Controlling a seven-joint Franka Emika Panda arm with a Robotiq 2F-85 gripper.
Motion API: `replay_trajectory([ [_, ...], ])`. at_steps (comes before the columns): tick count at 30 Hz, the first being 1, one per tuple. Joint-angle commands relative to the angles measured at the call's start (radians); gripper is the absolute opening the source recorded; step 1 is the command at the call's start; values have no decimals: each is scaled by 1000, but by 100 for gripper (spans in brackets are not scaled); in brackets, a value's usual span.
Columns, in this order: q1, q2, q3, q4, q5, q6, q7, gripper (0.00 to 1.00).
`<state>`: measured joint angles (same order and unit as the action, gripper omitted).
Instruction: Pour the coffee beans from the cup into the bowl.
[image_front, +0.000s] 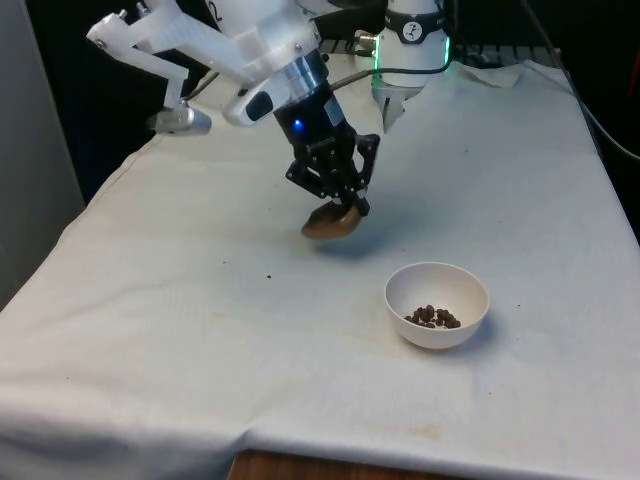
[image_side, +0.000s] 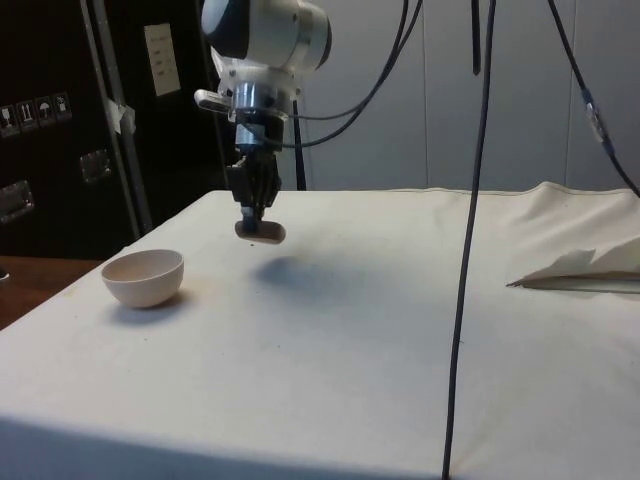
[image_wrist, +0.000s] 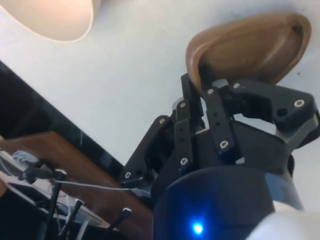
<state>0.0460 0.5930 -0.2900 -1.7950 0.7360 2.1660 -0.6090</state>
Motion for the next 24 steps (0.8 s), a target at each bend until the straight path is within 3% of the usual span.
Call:
replay_trajectory([
  [1,9,4,-8,2,-16,11,19,0],
  [6,11,4,-7,1,-54,24,47,0],
  [7,1,1,2,1,-45,16,36,0],
  [8,11,4,-7,1,-61,26,53,0],
  [15,12,4,-4,1,-132,44,110,0],
  [16,3,1,4,1,-120,34,95,0],
  [17,13,4,-5,1,-140,46,115,0],
  [24,14,5,-4,2,-193,60,158,0],
])
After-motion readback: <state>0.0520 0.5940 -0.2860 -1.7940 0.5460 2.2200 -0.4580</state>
